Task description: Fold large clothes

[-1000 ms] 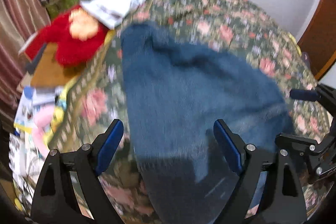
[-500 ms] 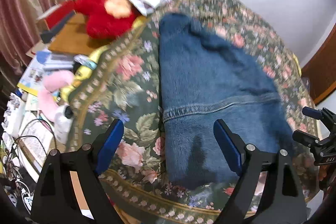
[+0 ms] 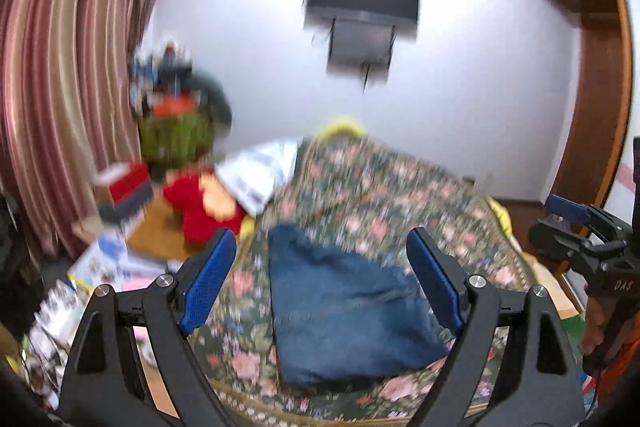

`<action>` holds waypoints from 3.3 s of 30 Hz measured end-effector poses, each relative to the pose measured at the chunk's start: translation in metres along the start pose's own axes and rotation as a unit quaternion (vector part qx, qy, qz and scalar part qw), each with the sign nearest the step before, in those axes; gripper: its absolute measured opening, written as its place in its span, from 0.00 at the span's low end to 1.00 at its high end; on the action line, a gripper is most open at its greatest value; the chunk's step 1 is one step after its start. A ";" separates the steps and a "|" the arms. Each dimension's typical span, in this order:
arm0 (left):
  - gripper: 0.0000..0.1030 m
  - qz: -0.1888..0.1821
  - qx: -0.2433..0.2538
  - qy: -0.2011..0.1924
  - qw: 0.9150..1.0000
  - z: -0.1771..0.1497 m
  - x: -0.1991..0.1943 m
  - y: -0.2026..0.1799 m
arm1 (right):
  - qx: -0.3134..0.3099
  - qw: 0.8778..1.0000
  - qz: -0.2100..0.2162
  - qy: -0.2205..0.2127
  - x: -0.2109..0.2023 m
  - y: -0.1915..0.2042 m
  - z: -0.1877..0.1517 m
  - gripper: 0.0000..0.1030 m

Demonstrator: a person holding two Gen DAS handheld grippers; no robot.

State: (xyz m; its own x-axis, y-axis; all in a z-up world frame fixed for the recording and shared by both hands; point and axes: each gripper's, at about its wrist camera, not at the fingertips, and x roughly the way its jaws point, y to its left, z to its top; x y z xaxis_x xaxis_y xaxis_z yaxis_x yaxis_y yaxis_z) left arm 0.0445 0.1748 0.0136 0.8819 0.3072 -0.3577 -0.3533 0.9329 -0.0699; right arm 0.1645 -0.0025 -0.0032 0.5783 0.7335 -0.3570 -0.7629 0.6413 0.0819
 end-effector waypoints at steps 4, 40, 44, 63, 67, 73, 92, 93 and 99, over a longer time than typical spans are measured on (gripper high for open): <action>0.85 0.013 0.020 -0.058 0.998 0.002 -0.038 -0.025 | -0.003 0.999 -0.008 -0.052 -0.040 0.016 0.005 0.96; 0.90 0.008 -0.023 -0.055 0.998 -0.034 -0.059 -0.039 | 0.006 0.996 -0.059 -0.069 -0.075 0.037 -0.028 1.00; 0.91 0.008 -0.024 -0.050 0.998 -0.035 -0.056 -0.039 | 0.007 0.996 -0.060 -0.070 -0.076 0.037 -0.028 1.00; 0.92 0.006 -0.029 -0.040 0.999 -0.037 -0.050 -0.035 | 0.008 0.996 -0.059 -0.070 -0.076 0.036 -0.027 1.00; 0.92 0.007 -0.028 -0.041 0.999 -0.038 -0.050 -0.036 | 0.010 0.996 -0.059 -0.070 -0.076 0.035 -0.028 1.00; 0.92 0.004 -0.025 -0.041 0.999 -0.037 -0.047 -0.037 | 0.008 0.996 -0.058 -0.070 -0.077 0.034 -0.028 1.00; 0.92 -0.018 -0.011 -0.034 0.999 -0.035 -0.044 -0.038 | 0.017 0.995 -0.063 -0.074 -0.077 0.039 -0.026 1.00; 0.92 -0.019 -0.009 -0.034 0.999 -0.036 -0.044 -0.039 | 0.017 0.995 -0.063 -0.074 -0.078 0.038 -0.027 1.00; 0.92 -0.023 -0.002 -0.033 0.999 -0.036 -0.044 -0.041 | 0.019 0.995 -0.065 -0.072 -0.076 0.042 -0.026 1.00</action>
State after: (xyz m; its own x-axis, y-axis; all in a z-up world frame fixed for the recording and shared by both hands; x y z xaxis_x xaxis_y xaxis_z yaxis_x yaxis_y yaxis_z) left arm 0.0093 0.1160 -0.0013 0.9159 0.2758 -0.2916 -0.3132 0.9454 -0.0896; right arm 0.0806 -0.0374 0.0031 0.7093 0.6663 -0.2302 -0.6686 0.7393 0.0797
